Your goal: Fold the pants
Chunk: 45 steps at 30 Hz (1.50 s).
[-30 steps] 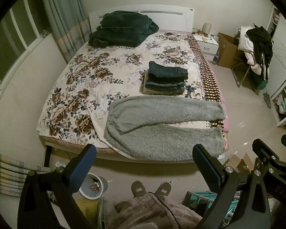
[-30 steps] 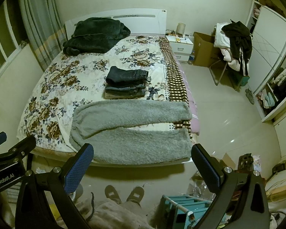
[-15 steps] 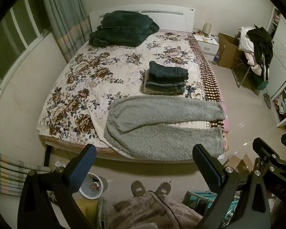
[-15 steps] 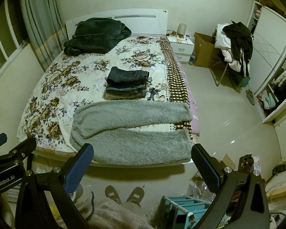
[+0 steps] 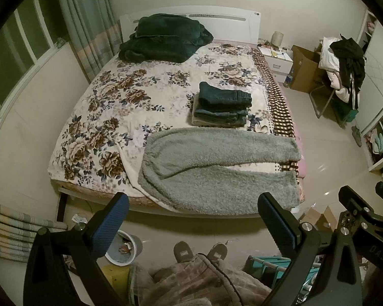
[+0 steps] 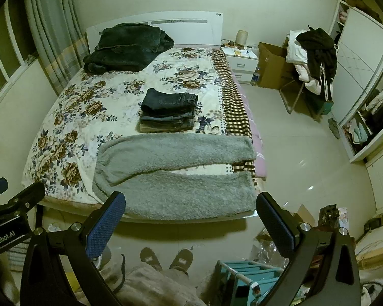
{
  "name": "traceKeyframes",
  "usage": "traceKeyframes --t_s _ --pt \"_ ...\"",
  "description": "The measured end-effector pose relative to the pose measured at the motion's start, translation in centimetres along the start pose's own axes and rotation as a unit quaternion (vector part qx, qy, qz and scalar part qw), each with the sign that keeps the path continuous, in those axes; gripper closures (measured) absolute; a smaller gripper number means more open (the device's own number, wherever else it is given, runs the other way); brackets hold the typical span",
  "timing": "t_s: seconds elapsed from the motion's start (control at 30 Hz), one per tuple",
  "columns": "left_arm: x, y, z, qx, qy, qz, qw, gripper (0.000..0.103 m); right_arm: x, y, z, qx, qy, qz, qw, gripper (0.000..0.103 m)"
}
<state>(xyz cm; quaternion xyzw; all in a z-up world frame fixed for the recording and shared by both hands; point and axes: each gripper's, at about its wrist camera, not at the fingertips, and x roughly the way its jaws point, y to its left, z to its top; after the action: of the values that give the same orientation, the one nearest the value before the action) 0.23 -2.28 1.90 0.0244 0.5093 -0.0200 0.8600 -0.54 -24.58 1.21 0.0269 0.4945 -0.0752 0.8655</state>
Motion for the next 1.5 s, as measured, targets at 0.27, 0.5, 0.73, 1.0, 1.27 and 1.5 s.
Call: traceKeyframes --t_s 0.27,0.5,0.73,1.0,1.27,1.5 --pt "-0.1 0.0 0.1 -0.002 -0.001 -0.002 1.0000 0.000 0.0 -0.1 0.0 0.001 0.000 0.001 1.000 0.000" --pt "-0.2 -0.1 0.2 -0.002 -0.001 -0.002 1.0000 0.000 0.0 -0.1 0.0 0.000 0.000 0.001 1.000 0.000" --pt "-0.2 0.0 0.2 -0.002 -0.001 -0.004 1.0000 0.000 0.0 0.2 0.0 0.003 0.000 0.005 1.000 0.000" --pt "-0.3 -1.6 0.7 -0.002 0.000 -0.010 1.0000 0.000 -0.3 0.3 0.2 0.007 -0.001 0.006 1.000 0.000" --pt "1.8 -3.4 2.1 -0.010 -0.037 0.008 0.9993 0.000 1.9 -1.6 0.7 0.034 -0.028 -0.017 0.999 0.000" --pt "8.6 -3.1 5.2 -0.031 -0.043 0.040 0.9978 0.000 9.5 -3.7 3.4 0.051 -0.039 -0.027 0.998 0.000"
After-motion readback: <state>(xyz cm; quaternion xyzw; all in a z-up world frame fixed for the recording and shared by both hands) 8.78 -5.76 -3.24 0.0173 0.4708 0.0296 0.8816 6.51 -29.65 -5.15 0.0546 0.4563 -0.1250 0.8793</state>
